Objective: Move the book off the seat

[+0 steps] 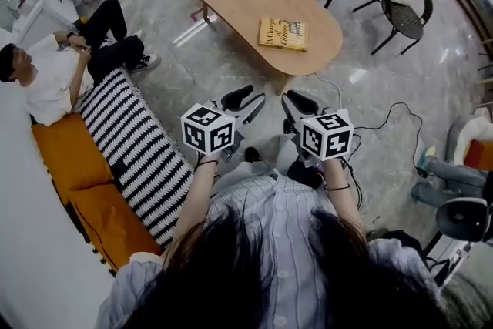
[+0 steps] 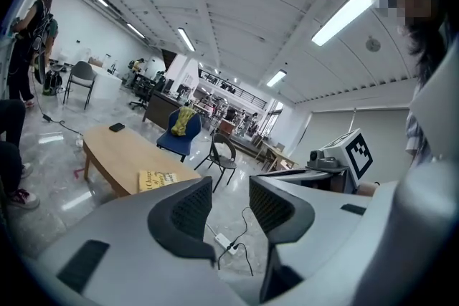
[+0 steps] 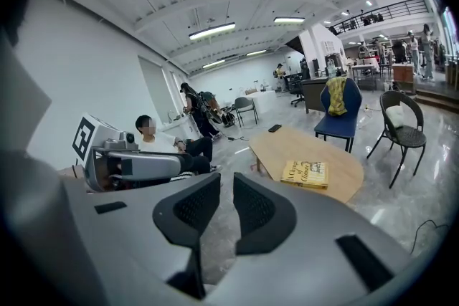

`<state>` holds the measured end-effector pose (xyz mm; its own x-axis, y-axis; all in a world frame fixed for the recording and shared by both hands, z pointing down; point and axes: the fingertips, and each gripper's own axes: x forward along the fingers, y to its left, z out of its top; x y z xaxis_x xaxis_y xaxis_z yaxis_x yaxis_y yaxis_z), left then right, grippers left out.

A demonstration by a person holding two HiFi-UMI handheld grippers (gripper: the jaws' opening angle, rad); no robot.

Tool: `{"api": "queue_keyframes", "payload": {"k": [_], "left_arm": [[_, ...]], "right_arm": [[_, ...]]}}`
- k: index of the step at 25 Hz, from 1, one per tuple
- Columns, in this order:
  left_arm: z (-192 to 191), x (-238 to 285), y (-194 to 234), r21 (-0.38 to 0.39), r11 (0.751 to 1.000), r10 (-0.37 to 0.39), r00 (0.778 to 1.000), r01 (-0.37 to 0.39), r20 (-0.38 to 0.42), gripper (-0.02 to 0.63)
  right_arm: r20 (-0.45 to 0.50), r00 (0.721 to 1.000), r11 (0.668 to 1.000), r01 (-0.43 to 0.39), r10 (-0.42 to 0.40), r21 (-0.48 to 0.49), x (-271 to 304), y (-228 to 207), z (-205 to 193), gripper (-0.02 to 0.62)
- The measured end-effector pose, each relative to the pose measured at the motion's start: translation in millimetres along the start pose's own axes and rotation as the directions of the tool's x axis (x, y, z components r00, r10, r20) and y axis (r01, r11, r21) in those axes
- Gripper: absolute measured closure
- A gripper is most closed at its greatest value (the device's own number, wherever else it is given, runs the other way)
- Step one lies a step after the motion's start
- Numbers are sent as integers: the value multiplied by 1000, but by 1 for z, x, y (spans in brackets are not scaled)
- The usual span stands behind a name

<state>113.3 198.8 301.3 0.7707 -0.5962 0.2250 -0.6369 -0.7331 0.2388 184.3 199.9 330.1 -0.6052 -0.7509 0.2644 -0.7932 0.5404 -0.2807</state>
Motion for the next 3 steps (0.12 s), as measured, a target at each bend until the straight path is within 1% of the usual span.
{"api": "queue_keyframes", "payload": {"k": [3], "left_arm": [[-5,-5,-5,4,1000,-14,1000,14,8,433]], "right_arm": [[-2,1000,1000,11,-11,-4,-6,4,-8,528]]}}
